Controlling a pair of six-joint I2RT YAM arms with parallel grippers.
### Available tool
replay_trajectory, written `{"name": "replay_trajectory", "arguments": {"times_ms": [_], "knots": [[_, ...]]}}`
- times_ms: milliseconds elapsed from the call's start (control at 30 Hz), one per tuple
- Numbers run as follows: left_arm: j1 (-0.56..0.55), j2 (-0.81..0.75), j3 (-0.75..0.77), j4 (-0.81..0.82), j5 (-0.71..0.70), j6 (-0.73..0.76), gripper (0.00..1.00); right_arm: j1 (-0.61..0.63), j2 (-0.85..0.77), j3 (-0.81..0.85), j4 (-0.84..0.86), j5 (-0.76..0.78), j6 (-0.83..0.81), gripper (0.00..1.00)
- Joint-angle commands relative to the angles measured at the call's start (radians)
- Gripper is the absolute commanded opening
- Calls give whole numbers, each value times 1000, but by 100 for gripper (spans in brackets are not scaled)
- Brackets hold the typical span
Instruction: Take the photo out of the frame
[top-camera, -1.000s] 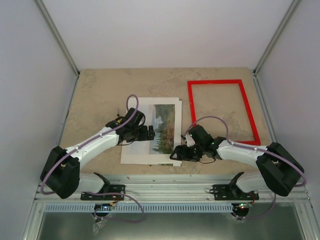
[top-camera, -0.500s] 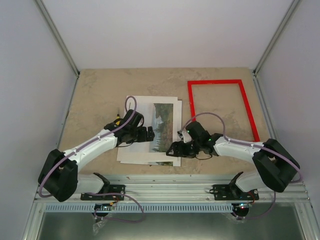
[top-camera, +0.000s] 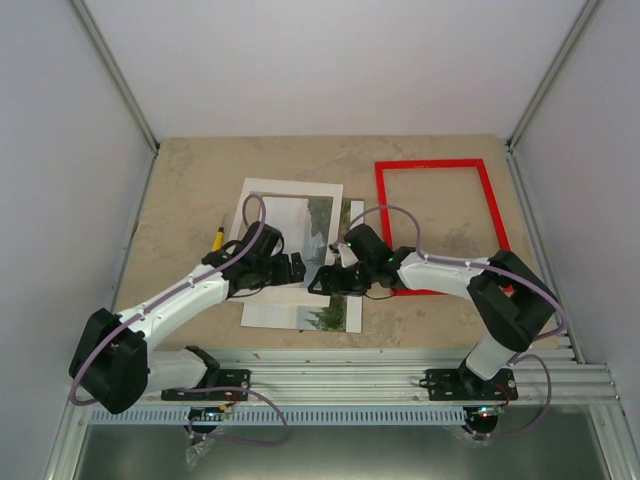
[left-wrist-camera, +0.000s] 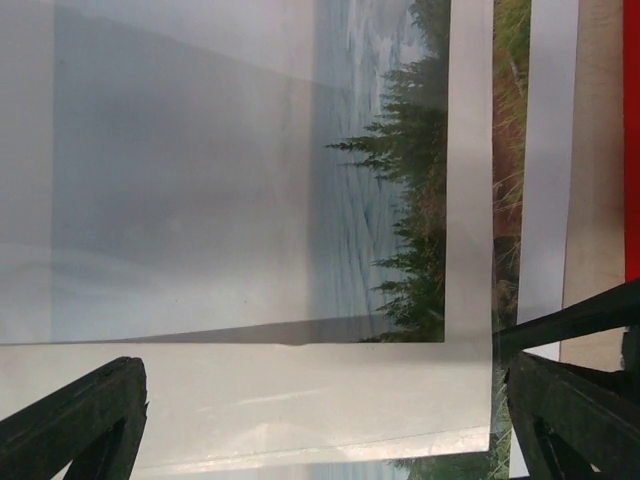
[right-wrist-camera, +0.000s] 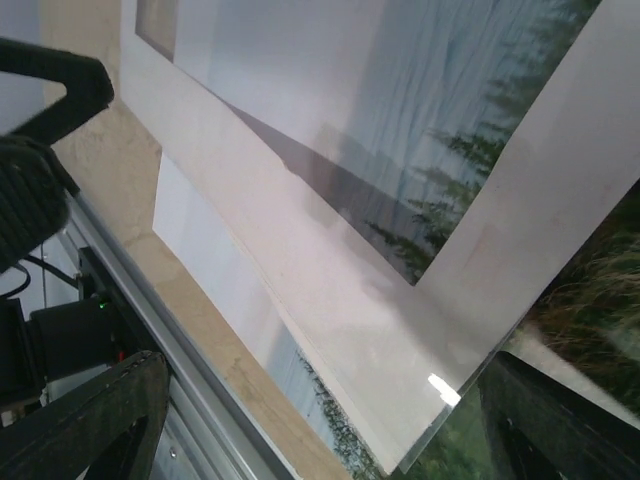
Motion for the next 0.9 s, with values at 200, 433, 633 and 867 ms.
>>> {"name": "replay_trajectory", "arguments": {"times_ms": [200, 433, 633, 867], "knots": [[33, -6, -7, -1, 16, 16, 100, 4, -113, 46, -284, 187, -48, 98], [36, 7, -26, -14, 42, 39, 100, 74, -245, -33, -481, 290, 111, 98], [127, -11, -72, -30, 69, -12, 100, 126, -245, -119, -358, 267, 206, 95], [172, -117, -110, -151, -39, -141, 100, 127, -225, -112, -336, 276, 117, 96]]}}
